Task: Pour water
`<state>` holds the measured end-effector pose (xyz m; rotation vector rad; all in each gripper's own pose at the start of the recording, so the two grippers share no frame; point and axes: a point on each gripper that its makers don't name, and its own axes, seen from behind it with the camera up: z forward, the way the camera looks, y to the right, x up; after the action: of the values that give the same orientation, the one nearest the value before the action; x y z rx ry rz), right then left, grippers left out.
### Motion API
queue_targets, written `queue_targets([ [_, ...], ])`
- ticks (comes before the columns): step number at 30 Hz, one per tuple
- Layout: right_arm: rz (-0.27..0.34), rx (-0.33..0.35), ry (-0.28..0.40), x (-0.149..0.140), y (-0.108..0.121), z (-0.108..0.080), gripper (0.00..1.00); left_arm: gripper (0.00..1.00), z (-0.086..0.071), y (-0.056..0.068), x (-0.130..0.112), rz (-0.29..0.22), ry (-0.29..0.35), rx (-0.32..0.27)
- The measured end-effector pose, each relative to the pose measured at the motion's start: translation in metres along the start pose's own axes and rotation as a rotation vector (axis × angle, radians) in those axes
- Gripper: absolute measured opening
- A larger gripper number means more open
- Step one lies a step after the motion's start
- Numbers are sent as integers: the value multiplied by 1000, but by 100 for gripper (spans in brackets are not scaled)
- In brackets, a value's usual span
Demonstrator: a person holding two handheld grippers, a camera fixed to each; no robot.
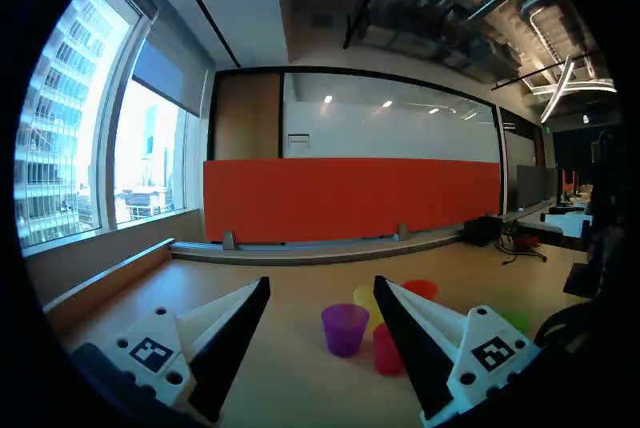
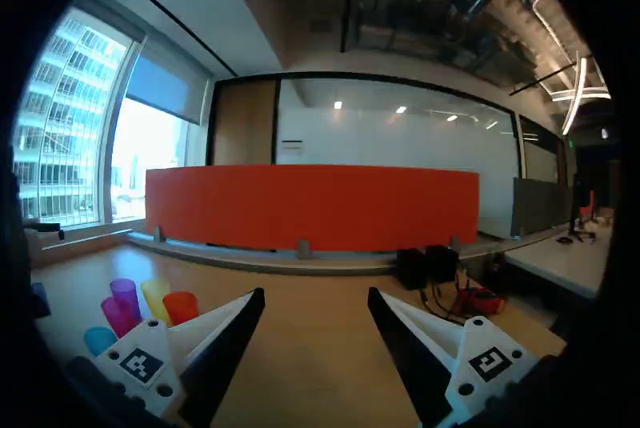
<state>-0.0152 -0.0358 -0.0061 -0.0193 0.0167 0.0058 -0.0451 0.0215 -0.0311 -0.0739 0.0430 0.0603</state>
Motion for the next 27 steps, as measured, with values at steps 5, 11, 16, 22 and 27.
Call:
queue_targets([
  [5, 36, -60, 39, 11, 9, -5, 100, 96, 0, -6, 5, -2, 18, 26],
  [11, 45, -84, 52, 12, 15, -11, 100, 96, 2, -12, 2, 21, 14, 48],
  [16, 42, -96, 49, 10, 20, -16, 100, 96, 5, -14, -2, 32, 18, 63],
  [22, 40, -105, 39, 9, 24, -21, 100, 96, 8, -20, -11, 37, 26, 96],
  [27, 32, -112, 35, 13, 26, -23, 100, 96, 10, -23, -23, 33, 29, 114],
])
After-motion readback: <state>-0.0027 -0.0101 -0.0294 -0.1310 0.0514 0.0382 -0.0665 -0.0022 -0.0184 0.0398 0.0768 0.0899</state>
